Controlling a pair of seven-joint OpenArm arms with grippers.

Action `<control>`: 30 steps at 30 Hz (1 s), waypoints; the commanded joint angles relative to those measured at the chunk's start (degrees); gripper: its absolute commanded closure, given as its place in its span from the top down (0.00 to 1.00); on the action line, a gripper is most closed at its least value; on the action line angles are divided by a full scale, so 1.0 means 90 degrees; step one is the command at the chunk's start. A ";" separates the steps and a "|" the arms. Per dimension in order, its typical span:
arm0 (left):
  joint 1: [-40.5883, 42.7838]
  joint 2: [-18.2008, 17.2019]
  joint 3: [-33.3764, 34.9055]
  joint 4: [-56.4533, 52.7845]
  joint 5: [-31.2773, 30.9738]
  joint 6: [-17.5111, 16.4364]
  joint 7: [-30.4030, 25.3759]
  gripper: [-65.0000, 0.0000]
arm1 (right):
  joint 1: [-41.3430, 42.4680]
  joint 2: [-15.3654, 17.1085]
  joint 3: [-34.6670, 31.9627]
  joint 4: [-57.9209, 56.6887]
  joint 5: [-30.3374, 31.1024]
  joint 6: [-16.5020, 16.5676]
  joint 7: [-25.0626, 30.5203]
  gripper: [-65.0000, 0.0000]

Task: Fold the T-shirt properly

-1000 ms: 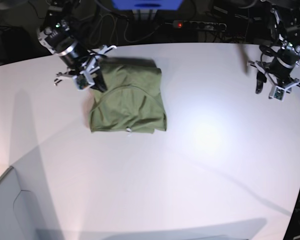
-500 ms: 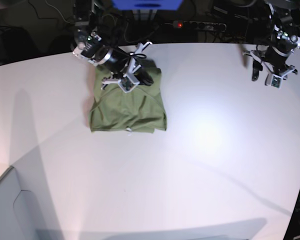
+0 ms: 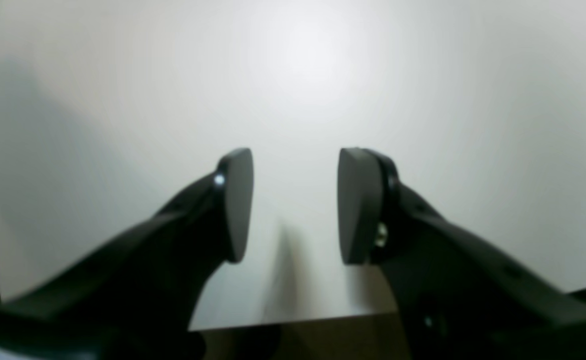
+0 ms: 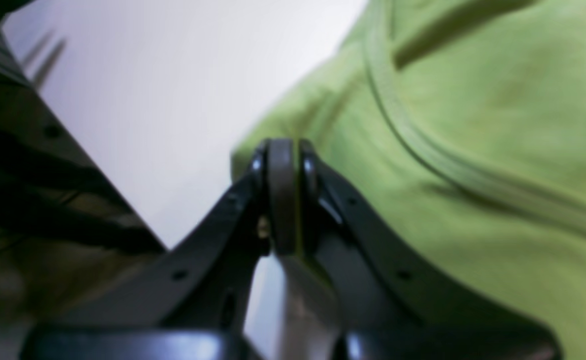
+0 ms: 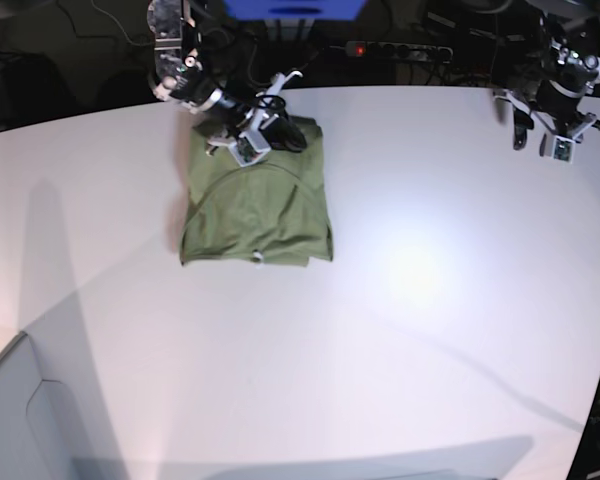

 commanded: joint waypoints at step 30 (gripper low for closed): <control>0.1910 0.1313 -0.0078 -0.0976 -0.0080 -0.0024 -0.0187 0.00 | -0.3232 0.0309 0.1880 0.1662 0.0179 0.0050 0.0138 0.00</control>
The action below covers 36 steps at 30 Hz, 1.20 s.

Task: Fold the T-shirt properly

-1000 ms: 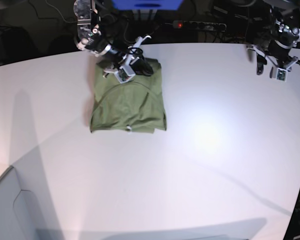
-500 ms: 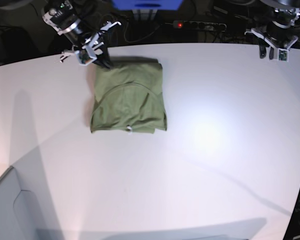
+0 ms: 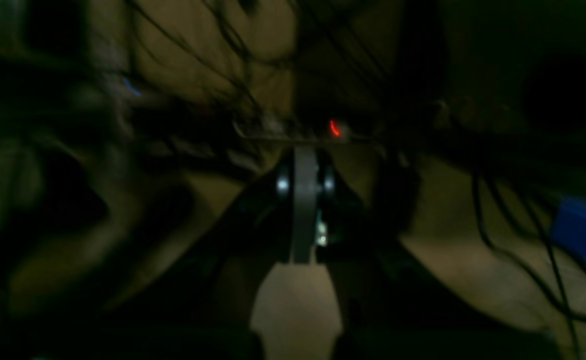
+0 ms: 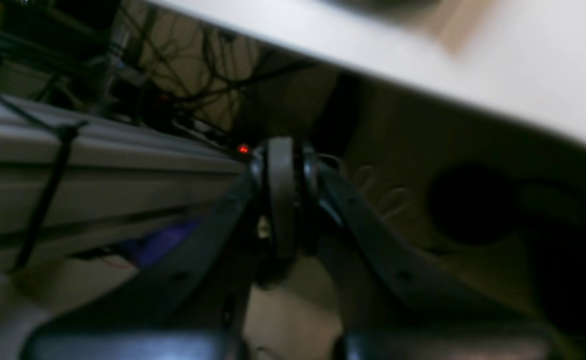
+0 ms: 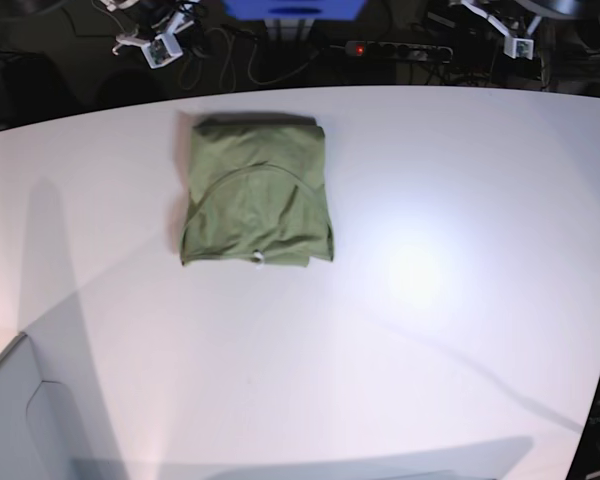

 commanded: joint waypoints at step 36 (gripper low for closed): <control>-0.3574 -0.0383 0.1429 -0.7863 0.2831 0.1468 -0.3443 0.00 | 0.4026 -0.0075 -0.2403 -1.0055 0.0019 -0.6160 0.3877 0.00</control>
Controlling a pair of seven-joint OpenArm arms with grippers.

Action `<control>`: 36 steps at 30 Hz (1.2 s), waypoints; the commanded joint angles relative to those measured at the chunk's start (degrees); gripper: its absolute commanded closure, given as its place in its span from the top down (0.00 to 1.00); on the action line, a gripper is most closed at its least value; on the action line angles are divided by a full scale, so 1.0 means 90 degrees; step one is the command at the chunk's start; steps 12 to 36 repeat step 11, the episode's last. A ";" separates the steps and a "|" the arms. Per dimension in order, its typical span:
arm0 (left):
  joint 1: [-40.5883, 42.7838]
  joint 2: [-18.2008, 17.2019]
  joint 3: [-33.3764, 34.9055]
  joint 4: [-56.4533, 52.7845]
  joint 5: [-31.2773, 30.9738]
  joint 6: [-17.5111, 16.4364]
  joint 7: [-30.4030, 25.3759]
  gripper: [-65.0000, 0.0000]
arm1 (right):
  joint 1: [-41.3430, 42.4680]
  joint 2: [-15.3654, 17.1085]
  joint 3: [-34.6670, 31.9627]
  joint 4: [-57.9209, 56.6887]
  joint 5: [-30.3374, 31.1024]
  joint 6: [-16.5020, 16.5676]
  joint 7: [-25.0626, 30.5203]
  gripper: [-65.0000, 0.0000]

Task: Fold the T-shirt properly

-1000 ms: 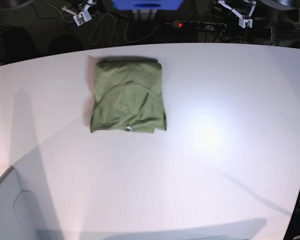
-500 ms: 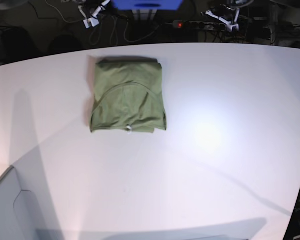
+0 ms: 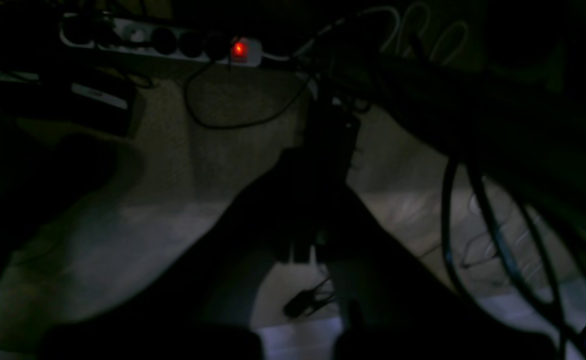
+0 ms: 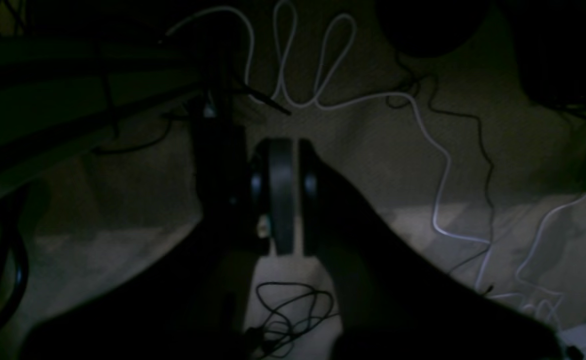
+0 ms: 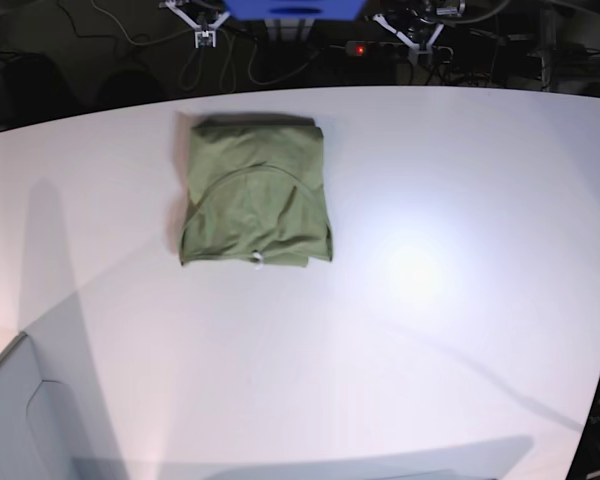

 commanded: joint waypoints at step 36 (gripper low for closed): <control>0.0028 0.0113 -0.0016 -0.0286 0.0117 -0.0023 -0.0026 0.00 | -0.0045 0.0016 -0.0023 0.0011 -0.0010 0.0008 0.0093 0.00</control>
